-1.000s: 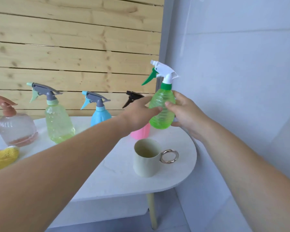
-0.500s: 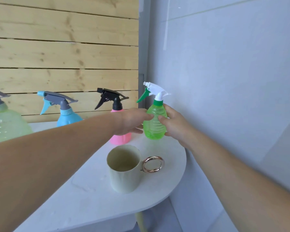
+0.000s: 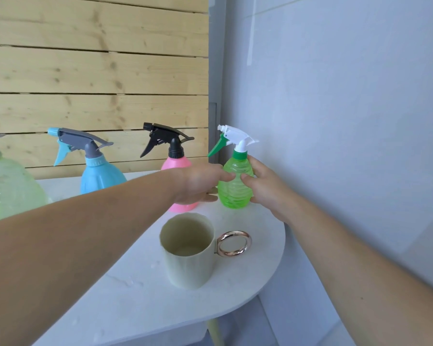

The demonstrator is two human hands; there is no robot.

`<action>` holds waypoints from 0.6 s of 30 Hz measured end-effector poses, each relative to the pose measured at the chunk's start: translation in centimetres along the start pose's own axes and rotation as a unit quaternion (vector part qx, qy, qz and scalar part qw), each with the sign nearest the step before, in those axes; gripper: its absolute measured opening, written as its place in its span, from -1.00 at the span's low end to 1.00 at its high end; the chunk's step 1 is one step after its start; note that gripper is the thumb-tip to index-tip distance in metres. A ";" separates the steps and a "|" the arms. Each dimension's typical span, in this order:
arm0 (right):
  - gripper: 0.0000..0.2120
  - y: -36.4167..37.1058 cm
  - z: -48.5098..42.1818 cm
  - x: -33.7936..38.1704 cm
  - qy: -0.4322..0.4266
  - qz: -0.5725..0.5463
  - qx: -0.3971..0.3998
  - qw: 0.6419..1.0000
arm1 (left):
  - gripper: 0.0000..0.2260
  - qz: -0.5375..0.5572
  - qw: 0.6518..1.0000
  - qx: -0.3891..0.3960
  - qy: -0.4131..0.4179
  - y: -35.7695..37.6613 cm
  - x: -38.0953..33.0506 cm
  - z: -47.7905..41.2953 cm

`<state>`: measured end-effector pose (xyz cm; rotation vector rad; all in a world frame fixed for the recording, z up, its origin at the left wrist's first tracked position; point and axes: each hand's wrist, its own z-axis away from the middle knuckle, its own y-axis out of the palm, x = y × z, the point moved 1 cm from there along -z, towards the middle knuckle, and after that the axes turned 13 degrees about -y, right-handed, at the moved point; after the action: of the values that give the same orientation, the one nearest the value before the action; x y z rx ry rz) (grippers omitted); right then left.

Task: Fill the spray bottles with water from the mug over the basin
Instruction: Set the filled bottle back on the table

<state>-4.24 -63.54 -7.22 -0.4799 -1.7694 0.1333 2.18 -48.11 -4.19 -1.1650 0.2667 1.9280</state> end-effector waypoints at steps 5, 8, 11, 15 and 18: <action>-0.56 0.1 0.3 0.0 0.019 -0.004 0.003 1.000 | -0.59 -0.025 0.999 -0.027 -0.012 0.3 0.0 0.8; -0.42 0.1 1.0 0.6 0.046 0.015 -0.021 0.999 | -0.44 -0.013 0.999 -0.044 -0.026 -0.3 -0.1 1.5; -0.35 -0.2 2.0 1.7 0.059 0.060 -0.063 0.994 | -0.67 0.009 0.999 -0.008 -0.039 -1.4 0.1 3.5; -0.50 0.4 4.0 4.3 0.032 0.129 -0.106 0.985 | -0.80 0.012 0.998 -0.064 0.000 -2.4 1.1 8.1; -0.76 1.7 6.4 6.7 0.005 0.173 -0.071 0.982 | -0.77 0.013 0.987 -0.149 0.061 -2.9 2.7 12.0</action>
<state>-11.10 -58.36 -3.33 -0.8900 -1.6792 0.2481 -3.72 -38.09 0.84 -1.4839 0.0566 1.9692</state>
